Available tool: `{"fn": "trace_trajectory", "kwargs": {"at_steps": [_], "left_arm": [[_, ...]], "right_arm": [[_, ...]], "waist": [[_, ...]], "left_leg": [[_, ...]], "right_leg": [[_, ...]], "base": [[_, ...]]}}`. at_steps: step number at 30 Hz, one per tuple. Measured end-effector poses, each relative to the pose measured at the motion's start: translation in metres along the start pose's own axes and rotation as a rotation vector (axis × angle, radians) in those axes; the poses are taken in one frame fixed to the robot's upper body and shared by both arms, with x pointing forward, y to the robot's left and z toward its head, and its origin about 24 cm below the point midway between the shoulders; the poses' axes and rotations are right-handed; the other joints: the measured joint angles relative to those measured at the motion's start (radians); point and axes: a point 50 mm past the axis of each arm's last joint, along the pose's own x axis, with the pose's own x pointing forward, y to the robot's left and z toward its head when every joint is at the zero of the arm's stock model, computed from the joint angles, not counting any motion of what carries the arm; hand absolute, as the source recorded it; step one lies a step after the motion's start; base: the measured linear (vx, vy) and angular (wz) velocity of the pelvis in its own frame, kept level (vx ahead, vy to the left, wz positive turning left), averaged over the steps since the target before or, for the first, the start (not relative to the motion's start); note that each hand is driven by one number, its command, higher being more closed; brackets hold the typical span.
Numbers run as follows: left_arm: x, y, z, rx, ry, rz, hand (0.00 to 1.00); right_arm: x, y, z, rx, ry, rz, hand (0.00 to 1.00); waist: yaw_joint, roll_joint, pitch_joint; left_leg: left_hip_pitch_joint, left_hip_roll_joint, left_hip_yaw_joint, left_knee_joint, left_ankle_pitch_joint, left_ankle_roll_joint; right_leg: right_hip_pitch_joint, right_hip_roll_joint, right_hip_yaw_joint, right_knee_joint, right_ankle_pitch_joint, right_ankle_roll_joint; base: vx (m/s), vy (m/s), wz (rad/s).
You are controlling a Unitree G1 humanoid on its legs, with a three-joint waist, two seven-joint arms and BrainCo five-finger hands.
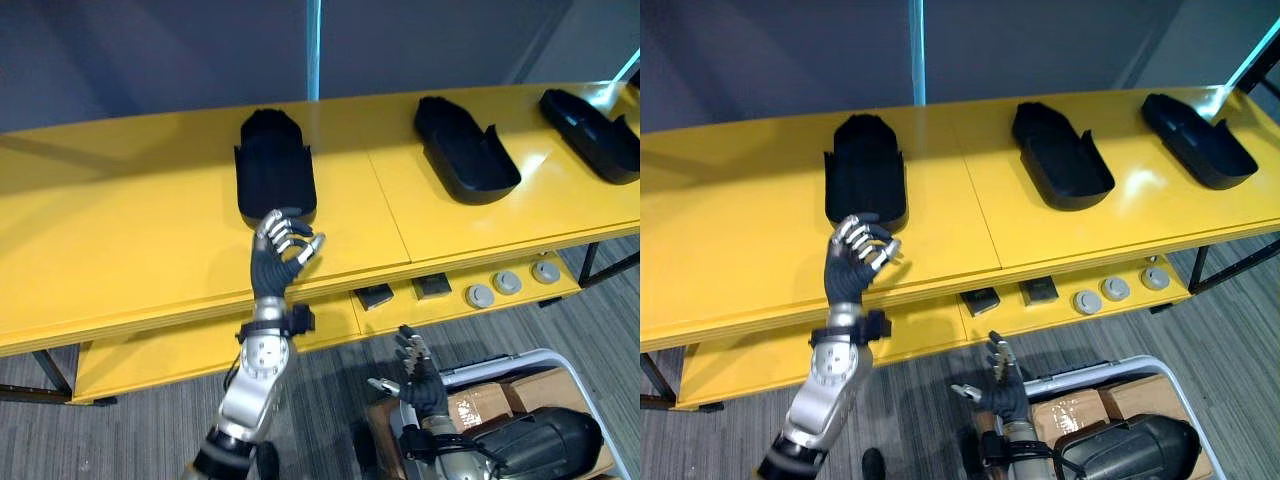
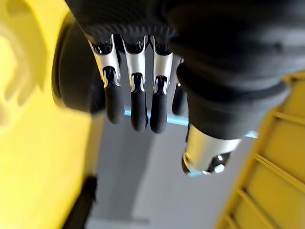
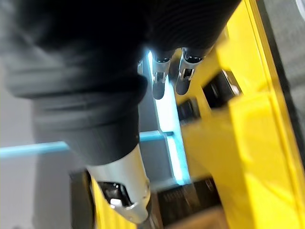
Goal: Walk over and take plastic housings, then place them on the shelf
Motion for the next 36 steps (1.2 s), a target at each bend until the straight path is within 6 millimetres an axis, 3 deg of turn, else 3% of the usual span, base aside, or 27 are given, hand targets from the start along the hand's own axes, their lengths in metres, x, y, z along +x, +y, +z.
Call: {"fn": "trace_trajectory", "kwargs": {"at_steps": [2, 3, 4, 5, 6, 7, 9, 10, 12, 14, 15, 16, 17, 18, 19, 20, 22, 23, 24, 25, 29, 31, 33, 34, 35, 36], "left_arm": [[-0.013, 0.005, 0.0, -0.016, 0.022, 0.011, 0.0], [-0.02, 0.01, 0.001, -0.02, 0.033, 0.033, 0.0], [-0.028, 0.015, 0.001, -0.044, 0.051, 0.065, 0.0], [-0.031, 0.017, 0.0, -0.049, 0.059, 0.081, 0.0], [-0.035, 0.019, -0.002, -0.058, 0.077, 0.099, 0.0], [-0.039, 0.018, -0.004, -0.061, 0.092, 0.094, 0.0], [-0.04, 0.013, -0.007, -0.075, 0.106, 0.067, 0.0], [-0.04, 0.009, -0.008, -0.081, 0.111, 0.047, 0.0], [-0.042, 0.009, -0.012, -0.072, 0.132, 0.048, 0.0], [-0.041, 0.012, -0.013, -0.052, 0.128, 0.06, 0.0], [-0.039, 0.018, -0.014, -0.022, 0.122, 0.073, 0.0], [-0.034, 0.025, -0.016, 0.013, 0.117, 0.099, 0.0], [-0.033, 0.029, -0.02, 0.029, 0.128, 0.115, 0.0], [-0.034, 0.036, -0.022, 0.047, 0.142, 0.151, 0.0], [-0.033, 0.041, -0.021, 0.051, 0.136, 0.175, 0.0], [-0.032, 0.042, -0.021, 0.053, 0.132, 0.182, 0.0], [-0.034, 0.043, -0.023, 0.052, 0.144, 0.184, 0.0], [-0.034, 0.043, -0.023, 0.052, 0.146, 0.183, 0.0], [-0.033, 0.042, -0.023, 0.054, 0.146, 0.178, 0.0], [-0.035, 0.042, -0.029, 0.053, 0.175, 0.185, 0.0], [-0.04, 0.036, -0.04, 0.033, 0.231, 0.198, 0.0], [-0.042, 0.039, -0.05, 0.079, 0.271, 0.203, 0.0], [-0.054, 0.049, -0.074, 0.148, 0.391, 0.232, 0.0], [-0.058, 0.052, -0.079, 0.161, 0.417, 0.249, 0.0], [-0.064, 0.058, -0.087, 0.2, 0.462, 0.265, 0.0], [-0.07, 0.064, -0.092, 0.237, 0.495, 0.278, 0.0]], "right_arm": [[-0.001, -0.012, 0.0, -0.017, 0.0, -0.045, 0.0], [-0.002, -0.018, 0.0, -0.032, 0.004, -0.061, 0.0], [-0.003, -0.024, 0.0, -0.053, 0.004, -0.07, 0.0], [-0.003, -0.027, 0.001, -0.066, 0.002, -0.07, 0.0], [-0.003, -0.033, 0.003, -0.082, -0.005, -0.081, 0.0], [-0.003, -0.038, 0.006, -0.087, -0.017, -0.103, 0.0], [-0.009, -0.044, 0.013, -0.086, -0.037, -0.135, 0.0], [-0.018, -0.044, 0.019, -0.076, -0.053, -0.152, 0.0], [-0.025, -0.039, 0.02, -0.065, -0.057, -0.158, 0.0], [-0.024, -0.033, 0.019, -0.062, -0.056, -0.155, 0.0], [-0.021, -0.031, 0.016, -0.066, -0.052, -0.157, 0.0], [-0.015, -0.028, 0.014, -0.069, -0.051, -0.157, 0.0], [-0.015, -0.029, 0.011, -0.074, -0.04, -0.161, 0.0], [-0.013, -0.03, 0.004, -0.077, -0.009, -0.164, 0.0], [-0.009, -0.03, -0.001, -0.078, 0.01, -0.164, 0.0], [-0.007, -0.029, -0.003, -0.076, 0.016, -0.161, 0.0], [0.0, -0.024, -0.008, -0.1, 0.037, -0.135, 0.0], [0.003, -0.022, -0.007, -0.102, 0.033, -0.131, 0.0], [0.007, -0.02, -0.006, -0.098, 0.024, -0.127, 0.0], [0.013, -0.02, -0.006, -0.106, 0.024, -0.12, 0.0], [0.014, -0.024, -0.01, -0.142, 0.044, -0.108, 0.0], [0.014, -0.024, -0.012, -0.144, 0.054, -0.104, 0.0], [0.013, -0.026, -0.02, -0.156, 0.09, -0.098, 0.0], [0.015, -0.027, -0.022, -0.164, 0.097, -0.1, 0.0], [0.02, -0.03, -0.025, -0.18, 0.108, -0.104, 0.0], [0.026, -0.031, -0.026, -0.196, 0.118, -0.114, 0.0]], "waist": [[0.016, -0.007, -0.007], [0.034, -0.009, -0.012], [0.055, 0.008, -0.024], [0.06, 0.021, -0.031], [0.064, 0.039, -0.046], [0.064, 0.041, -0.059], [0.047, 0.042, -0.066], [0.048, 0.028, -0.066], [0.058, 0.007, -0.067], [0.063, -0.002, -0.063], [0.073, -0.011, -0.065], [0.082, -0.018, -0.049], [0.086, -0.016, -0.047], [0.094, 0.005, -0.037], [0.108, 0.03, -0.029], [0.113, 0.039, -0.023], [0.136, 0.042, -0.02], [0.137, 0.042, -0.021], [0.137, 0.021, -0.031], [0.129, 0.039, -0.027], [0.132, 0.074, -0.058], [0.121, 0.092, -0.063], [0.12, 0.094, -0.061], [0.122, 0.093, -0.057], [0.128, 0.091, -0.05], [0.137, 0.091, -0.047]], "left_leg": [[0.013, -0.002, -0.011, 0.08, -0.069, -0.027], [-0.022, -0.016, -0.107, 0.222, -0.165, -0.06], [-0.053, -0.027, -0.282, 0.38, -0.272, -0.063], [-0.06, -0.028, -0.378, 0.44, -0.314, -0.063], [-0.06, -0.038, -0.535, 0.513, -0.375, -0.097], [-0.043, -0.047, -0.605, 0.53, -0.412, -0.1], [-0.036, -0.05, -0.599, 0.519, -0.443, -0.059], [-0.036, -0.059, -0.547, 0.513, -0.467, -0.016], [-0.035, -0.072, -0.458, 0.528, -0.475, 0.001], [-0.052, -0.069, -0.332, 0.576, -0.489, 0.045], [-0.064, -0.056, -0.268, 0.571, -0.477, 0.066], [-0.063, -0.048, -0.181, 0.552, -0.45, 0.078], [-0.058, -0.038, -0.145, 0.54, -0.439, 0.081], [-0.039, -0.007, -0.078, 0.515, -0.417, 0.082], [-0.035, 0.039, -0.026, 0.511, -0.405, 0.076], [-0.031, 0.058, 0.0, 0.511, -0.401, 0.071], [-0.005, 0.117, 0.085, 0.502, -0.398, 0.051], [-0.003, 0.128, 0.096, 0.5, -0.399, 0.035], [-0.004, 0.137, 0.116, 0.498, -0.402, 0.009], [0.007, 0.156, 0.123, 0.468, -0.393, 0.0], [0.094, 0.197, 0.168, 0.301, -0.285, -0.039], [0.093, 0.241, 0.176, 0.343, -0.255, -0.061], [0.029, 0.28, 0.138, 0.554, -0.237, -0.032], [-0.004, 0.28, 0.099, 0.61, -0.233, -0.025], [-0.058, 0.251, 0.015, 0.683, -0.266, -0.067], [-0.077, 0.217, -0.016, 0.681, -0.283, -0.085]], "right_leg": [[-0.009, 0.007, 0.059, 0.04, -0.021, -0.001], [-0.018, 0.02, 0.11, 0.072, -0.033, -0.003], [-0.019, 0.057, 0.167, 0.092, -0.034, -0.005], [-0.02, 0.079, 0.19, 0.097, -0.033, -0.005], [-0.027, 0.114, 0.234, 0.113, -0.032, -0.006], [-0.047, 0.135, 0.278, 0.135, -0.029, -0.004], [-0.075, 0.142, 0.312, 0.156, -0.016, 0.015], [-0.101, 0.142, 0.368, 0.159, 0.004, 0.039], [-0.111, 0.135, 0.442, 0.137, 0.046, 0.07], [-0.117, 0.132, 0.414, 0.026, 0.209, 0.079], [-0.105, 0.119, 0.327, -0.098, 0.353, 0.061], [-0.124, 0.101, 0.088, -0.069, 0.328, -0.004], [-0.122, 0.09, -0.025, -0.035, 0.271, -0.047], [-0.107, 0.07, -0.153, 0.041, 0.166, -0.084], [-0.085, 0.045, -0.205, 0.12, 0.09, -0.056], [-0.072, 0.022, -0.23, 0.161, 0.052, -0.045], [-0.011, -0.09, -0.321, 0.253, -0.047, -0.019], [0.005, -0.111, -0.334, 0.256, -0.056, -0.011], [0.041, -0.136, -0.36, 0.215, -0.085, 0.033], [0.043, -0.111, -0.375, 0.183, -0.079, 0.034], [0.051, -0.014, -0.341, 0.111, -0.051, -0.019], [0.065, 0.02, -0.339, 0.109, -0.06, -0.041], [0.11, 0.028, -0.339, 0.107, -0.073, -0.061], [0.12, 0.023, -0.338, 0.105, -0.075, -0.063], [0.128, 0.011, -0.332, 0.101, -0.076, -0.065], [0.127, -0.001, -0.321, 0.102, -0.075, -0.064]], "base": [[-0.05, 0.041, -0.94], [-0.01, 0.082, -1.28], [0.03, 0.092, -1.4], [0.08, 0.13, -1.47], [0.09, 0.169, -1.41], [0.06, 0.226, -1.36], [-0.01, 0.243, -0.91], [-0.05, 0.269, -0.9], [-0.14, 0.291, -1.45], [-0.23, 0.264, -1.81], [-0.29, 0.112, -1.71], [-0.27, 0.098, -1.61], [-0.29, 0.118, -1.69], [-0.19, 0.118, -1.62], [-0.17, 0.087, -1.62], [-0.17, -0.002, -1.54], [-0.15, -0.126, -1.35], [-0.1, -0.222, -1.06], [-0.08, -0.286, -0.74], [-0.07, -0.276, -0.61], [0.04, -0.259, -0.49], [0.06, -0.163, -0.23], [0.07, -0.128, -0.05], [0.07, -0.059, 0.04], [0.02, 0.039, -0.06], [0.01, 0.129, -0.17]]}}
